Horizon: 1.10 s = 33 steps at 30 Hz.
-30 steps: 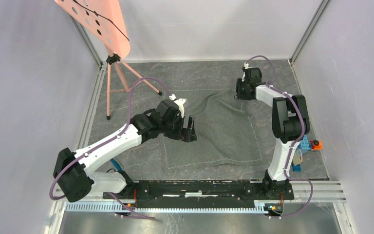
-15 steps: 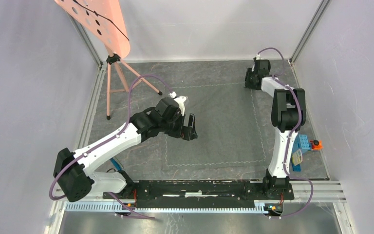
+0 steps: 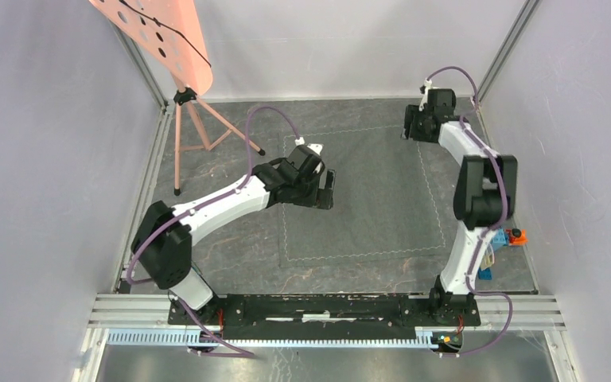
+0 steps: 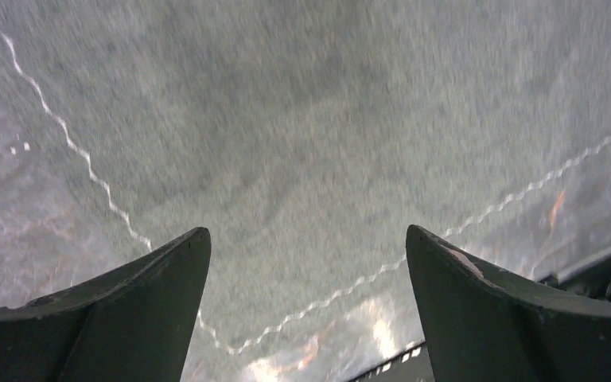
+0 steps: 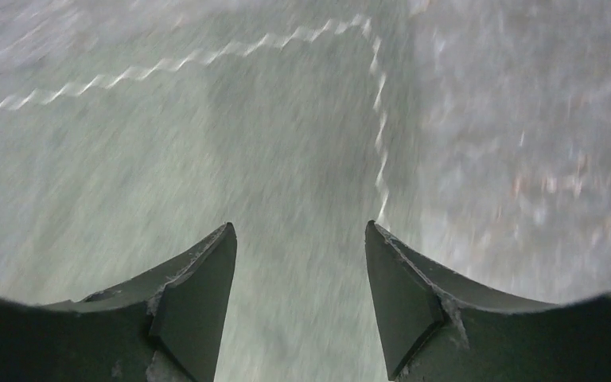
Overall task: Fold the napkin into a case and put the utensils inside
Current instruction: Flatten out the crumpled napkin at the center of the board, then pick up the flattened napkin from the center of the board.
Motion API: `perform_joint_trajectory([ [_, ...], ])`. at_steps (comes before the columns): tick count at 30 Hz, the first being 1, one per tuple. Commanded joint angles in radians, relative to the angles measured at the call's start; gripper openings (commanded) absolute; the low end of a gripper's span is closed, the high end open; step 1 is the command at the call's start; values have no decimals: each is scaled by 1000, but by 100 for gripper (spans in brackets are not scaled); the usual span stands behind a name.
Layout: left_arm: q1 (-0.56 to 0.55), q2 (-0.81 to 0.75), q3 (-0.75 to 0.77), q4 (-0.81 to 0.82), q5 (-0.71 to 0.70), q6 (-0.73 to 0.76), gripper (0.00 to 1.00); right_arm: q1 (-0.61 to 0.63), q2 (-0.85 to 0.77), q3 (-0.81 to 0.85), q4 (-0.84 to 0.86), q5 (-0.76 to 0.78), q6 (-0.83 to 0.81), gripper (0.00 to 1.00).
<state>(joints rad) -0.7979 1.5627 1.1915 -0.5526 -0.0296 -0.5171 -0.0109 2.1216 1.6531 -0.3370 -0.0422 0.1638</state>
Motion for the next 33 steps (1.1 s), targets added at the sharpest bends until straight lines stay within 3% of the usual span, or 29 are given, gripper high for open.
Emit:
perform_joint_trajectory([
  [1,0,100,128,95,-168,-90,98,43,-345,-308,81,-114,76,67],
  [9,10,378,363,119,-370,5,97,83,-649,-710,153,-152,111,59],
  [12,47,479,475,80,-383,9,96,86,-705,-802,163,-143,95,58],
  [17,98,598,593,63,-367,38,97,86,-752,-908,168,-116,64,57],
  [25,184,704,658,85,-300,52,96,86,-778,-1009,201,-133,43,56],
  [33,245,854,815,-28,-271,66,97,85,-892,-1057,214,-87,40,56],
])
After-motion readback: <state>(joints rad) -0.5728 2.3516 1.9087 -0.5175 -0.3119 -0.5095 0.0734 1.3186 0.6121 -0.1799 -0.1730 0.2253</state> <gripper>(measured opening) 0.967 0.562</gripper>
